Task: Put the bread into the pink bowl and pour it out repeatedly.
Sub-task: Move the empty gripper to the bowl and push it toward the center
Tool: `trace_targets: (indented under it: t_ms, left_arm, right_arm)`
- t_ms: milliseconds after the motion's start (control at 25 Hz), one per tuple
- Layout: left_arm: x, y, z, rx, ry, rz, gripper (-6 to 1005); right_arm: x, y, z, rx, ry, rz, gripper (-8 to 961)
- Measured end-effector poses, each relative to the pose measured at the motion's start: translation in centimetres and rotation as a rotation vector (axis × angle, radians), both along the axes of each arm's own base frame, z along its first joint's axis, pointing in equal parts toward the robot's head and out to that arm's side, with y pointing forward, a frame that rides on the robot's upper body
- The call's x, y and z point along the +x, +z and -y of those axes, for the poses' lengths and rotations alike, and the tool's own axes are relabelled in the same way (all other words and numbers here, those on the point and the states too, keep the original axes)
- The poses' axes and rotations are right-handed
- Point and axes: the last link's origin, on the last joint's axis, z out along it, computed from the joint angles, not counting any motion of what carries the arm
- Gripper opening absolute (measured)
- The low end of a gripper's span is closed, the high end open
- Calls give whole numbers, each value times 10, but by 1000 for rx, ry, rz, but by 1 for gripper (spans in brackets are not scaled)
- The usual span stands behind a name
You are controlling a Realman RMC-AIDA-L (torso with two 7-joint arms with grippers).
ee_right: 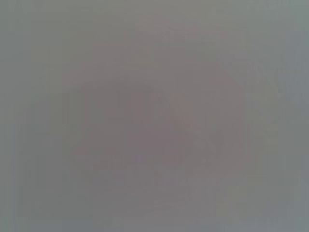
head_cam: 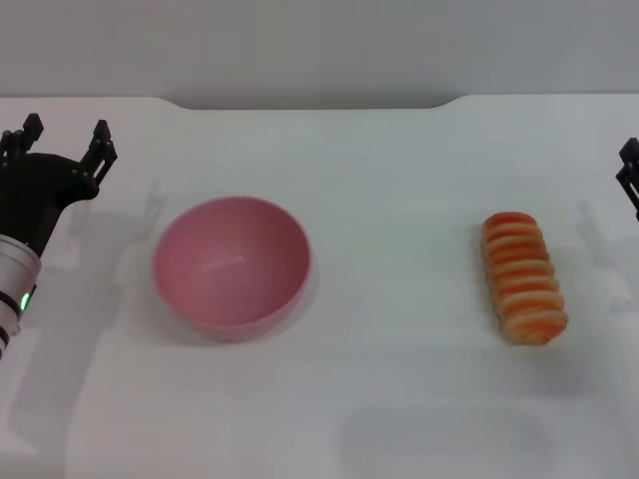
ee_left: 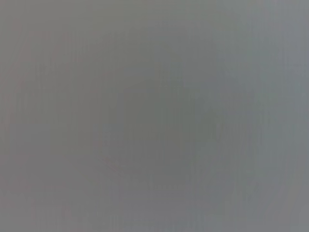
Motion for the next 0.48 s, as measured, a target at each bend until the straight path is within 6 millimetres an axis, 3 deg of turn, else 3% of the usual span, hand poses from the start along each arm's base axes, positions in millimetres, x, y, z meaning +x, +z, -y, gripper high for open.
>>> trace_targets:
  t_ms: [480]
  left_arm:
    - [1, 0, -1, -2, -1, 0, 794]
  right_arm:
    - [-2, -2, -2, -10, 5, 2, 780]
